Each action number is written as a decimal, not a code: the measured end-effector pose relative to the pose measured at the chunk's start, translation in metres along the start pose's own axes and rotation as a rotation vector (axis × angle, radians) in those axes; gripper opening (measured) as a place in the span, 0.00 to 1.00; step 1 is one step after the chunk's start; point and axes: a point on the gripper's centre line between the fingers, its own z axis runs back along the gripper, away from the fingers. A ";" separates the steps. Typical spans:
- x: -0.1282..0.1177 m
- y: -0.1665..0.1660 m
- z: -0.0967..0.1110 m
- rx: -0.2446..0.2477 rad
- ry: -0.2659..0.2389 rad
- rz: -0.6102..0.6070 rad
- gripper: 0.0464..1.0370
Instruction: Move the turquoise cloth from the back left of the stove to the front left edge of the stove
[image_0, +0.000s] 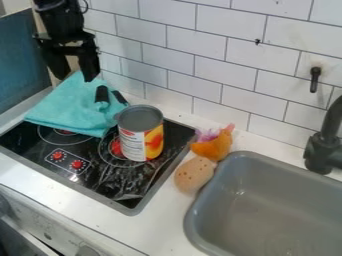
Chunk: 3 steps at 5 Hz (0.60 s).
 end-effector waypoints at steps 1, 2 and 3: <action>0.015 0.007 -0.007 0.009 -0.009 0.025 0.96; 0.026 0.019 -0.026 0.038 0.006 0.048 0.96; 0.030 0.029 -0.047 0.056 0.048 0.060 0.96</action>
